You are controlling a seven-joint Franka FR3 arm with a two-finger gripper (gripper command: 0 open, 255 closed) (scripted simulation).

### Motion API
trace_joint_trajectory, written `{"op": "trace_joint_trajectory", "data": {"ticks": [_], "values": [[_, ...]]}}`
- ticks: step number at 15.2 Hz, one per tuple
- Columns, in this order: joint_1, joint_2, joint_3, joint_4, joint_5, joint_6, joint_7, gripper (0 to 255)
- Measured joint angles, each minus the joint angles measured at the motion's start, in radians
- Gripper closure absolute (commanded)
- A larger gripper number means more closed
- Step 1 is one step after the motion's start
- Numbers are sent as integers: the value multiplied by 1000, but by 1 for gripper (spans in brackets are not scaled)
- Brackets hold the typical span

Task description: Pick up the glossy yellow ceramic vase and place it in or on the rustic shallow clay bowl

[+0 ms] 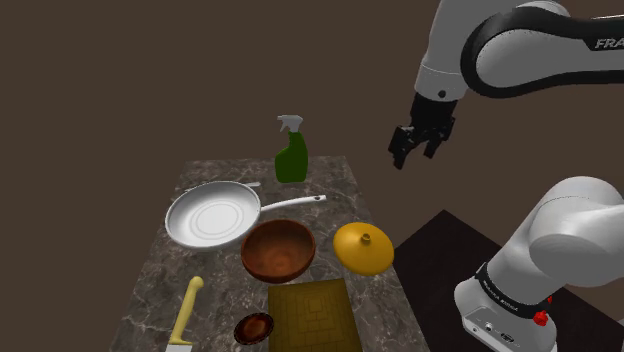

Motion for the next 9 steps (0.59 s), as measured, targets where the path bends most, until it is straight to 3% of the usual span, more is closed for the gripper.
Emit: {"op": "trace_joint_trajectory", "data": {"ticks": [9], "values": [[79, 150, 184, -98, 144, 248, 197, 0]]}}
